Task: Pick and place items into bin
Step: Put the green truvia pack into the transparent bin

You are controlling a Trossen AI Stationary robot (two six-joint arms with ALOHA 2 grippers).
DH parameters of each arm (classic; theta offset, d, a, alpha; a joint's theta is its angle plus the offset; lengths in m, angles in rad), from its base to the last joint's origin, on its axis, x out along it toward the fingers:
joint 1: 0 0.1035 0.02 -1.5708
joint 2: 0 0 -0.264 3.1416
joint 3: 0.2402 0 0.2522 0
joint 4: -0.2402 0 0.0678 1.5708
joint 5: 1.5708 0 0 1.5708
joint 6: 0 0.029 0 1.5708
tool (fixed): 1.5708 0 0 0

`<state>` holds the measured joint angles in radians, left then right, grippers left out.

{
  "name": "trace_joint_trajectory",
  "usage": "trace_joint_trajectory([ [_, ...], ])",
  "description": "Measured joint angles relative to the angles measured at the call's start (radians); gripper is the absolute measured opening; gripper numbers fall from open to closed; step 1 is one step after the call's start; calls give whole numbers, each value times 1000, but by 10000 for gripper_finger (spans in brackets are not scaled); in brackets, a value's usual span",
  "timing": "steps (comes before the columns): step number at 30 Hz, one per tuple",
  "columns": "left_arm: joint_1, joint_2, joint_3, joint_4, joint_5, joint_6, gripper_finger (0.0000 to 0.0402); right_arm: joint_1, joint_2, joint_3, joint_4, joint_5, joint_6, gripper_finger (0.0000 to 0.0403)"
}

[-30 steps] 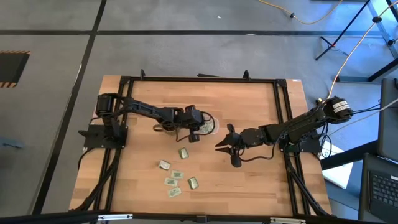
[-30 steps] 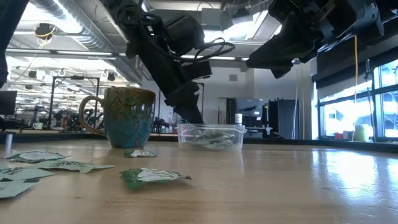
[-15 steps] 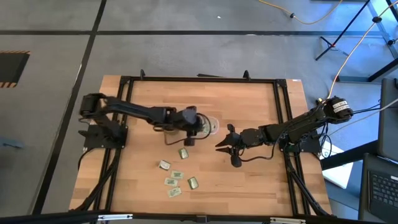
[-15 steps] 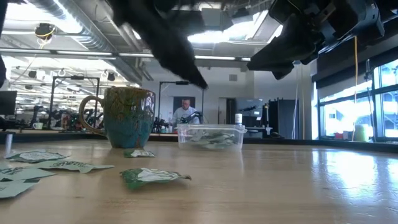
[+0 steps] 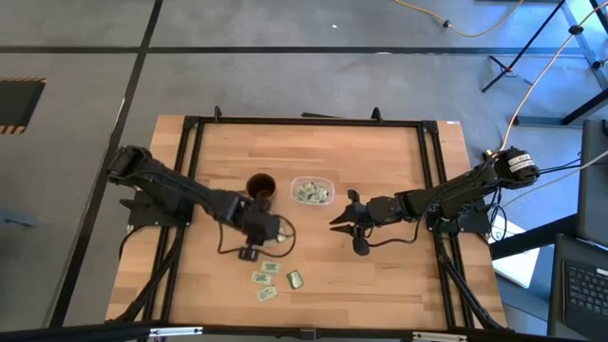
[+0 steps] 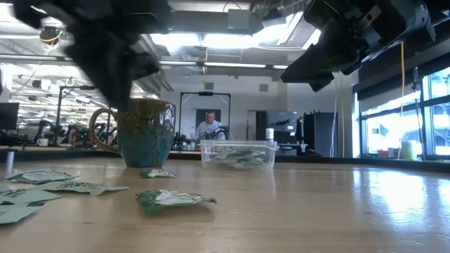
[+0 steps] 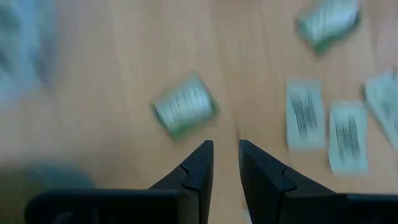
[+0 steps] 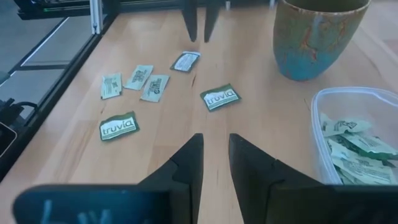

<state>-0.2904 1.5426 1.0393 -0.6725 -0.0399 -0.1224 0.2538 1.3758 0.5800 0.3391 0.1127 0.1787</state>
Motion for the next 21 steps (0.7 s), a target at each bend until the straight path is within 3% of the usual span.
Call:
trace_joint_trajectory([
  [9,-185,19,0,-176,-92,-302,69,-2,0,0,2,0,0,80],
  [15,-207,19,-57,-126,-97,-462,76,-3,0,0,-2,0,0,80],
  [21,-194,19,-151,-15,-69,-497,88,-3,0,0,1,0,1,80],
])
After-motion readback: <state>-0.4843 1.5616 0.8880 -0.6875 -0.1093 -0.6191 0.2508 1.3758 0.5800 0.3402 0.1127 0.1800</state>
